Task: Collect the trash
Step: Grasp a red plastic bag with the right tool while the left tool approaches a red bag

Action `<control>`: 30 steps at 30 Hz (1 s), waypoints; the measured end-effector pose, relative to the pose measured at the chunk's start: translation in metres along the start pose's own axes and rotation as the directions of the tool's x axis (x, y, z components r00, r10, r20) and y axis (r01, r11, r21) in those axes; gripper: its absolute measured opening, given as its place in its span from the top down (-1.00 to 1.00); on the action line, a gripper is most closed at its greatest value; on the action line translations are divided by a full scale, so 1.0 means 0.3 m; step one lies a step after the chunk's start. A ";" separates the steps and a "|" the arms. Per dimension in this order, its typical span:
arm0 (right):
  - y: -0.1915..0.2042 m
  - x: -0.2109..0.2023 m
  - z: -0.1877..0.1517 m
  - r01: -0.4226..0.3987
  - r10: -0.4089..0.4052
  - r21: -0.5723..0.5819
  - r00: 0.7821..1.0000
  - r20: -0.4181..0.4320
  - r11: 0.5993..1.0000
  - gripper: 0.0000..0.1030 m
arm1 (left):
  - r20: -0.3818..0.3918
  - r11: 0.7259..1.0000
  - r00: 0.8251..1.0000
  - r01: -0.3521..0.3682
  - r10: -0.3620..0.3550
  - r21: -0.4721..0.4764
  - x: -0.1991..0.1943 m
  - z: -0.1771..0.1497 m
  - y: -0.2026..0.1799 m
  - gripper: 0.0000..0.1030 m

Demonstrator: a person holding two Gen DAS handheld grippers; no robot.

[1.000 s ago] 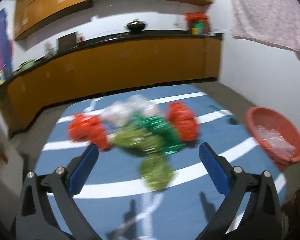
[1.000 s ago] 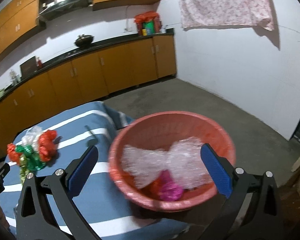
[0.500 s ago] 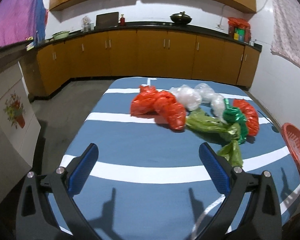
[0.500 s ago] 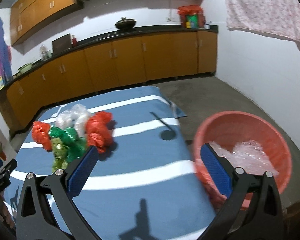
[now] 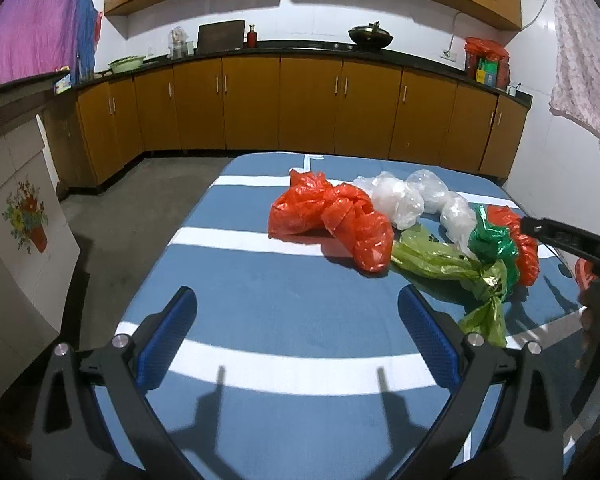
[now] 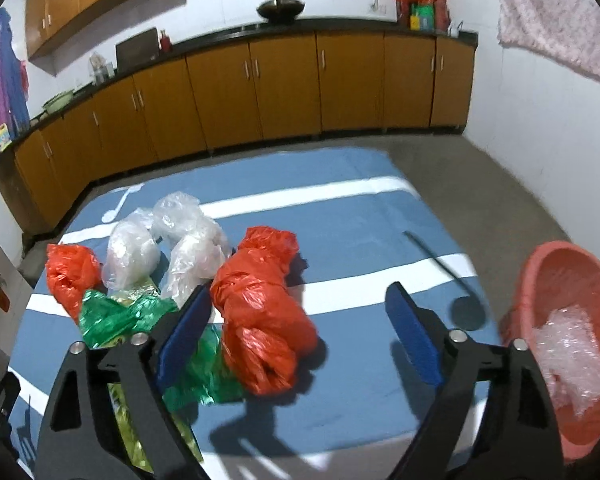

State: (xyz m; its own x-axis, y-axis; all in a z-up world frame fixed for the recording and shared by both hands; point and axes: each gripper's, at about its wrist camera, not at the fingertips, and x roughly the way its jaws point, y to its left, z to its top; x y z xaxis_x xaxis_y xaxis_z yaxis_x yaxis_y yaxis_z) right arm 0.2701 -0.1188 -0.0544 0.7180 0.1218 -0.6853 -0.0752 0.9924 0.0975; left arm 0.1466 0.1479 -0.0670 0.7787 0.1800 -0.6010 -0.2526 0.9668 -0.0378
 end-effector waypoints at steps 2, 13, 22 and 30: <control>0.002 0.025 0.000 -0.007 0.007 -0.002 1.000 -0.024 1.000 -0.56 | -0.004 1.000 1.000 0.004 -0.004 0.009 0.014 0.003 -0.006 -0.92; 0.036 0.079 -0.022 -0.042 0.037 -0.069 0.996 -0.078 0.997 -0.08 | -0.047 0.996 0.995 0.086 -0.087 -0.013 0.062 0.001 -0.048 -0.92; -0.058 0.002 -0.048 0.067 -0.069 -0.074 0.997 -0.027 0.995 -0.01 | -0.064 0.981 0.979 0.192 -0.191 0.011 0.065 0.016 -0.165 -0.92; -0.193 -0.068 -0.086 0.151 -0.152 -0.063 0.988 -0.007 0.987 -0.01 | -0.123 0.954 0.950 0.294 -0.286 0.053 0.106 0.019 -0.315 -0.92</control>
State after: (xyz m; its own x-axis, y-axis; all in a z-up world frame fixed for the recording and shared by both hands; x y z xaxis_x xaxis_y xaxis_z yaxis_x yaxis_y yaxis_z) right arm 0.2421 -0.1783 -0.0648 0.7163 -0.0303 -0.6972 -0.0091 0.9986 -0.0527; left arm 0.1985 0.0633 -0.0780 0.7419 -0.1279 -0.6581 0.0184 0.9851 -0.1707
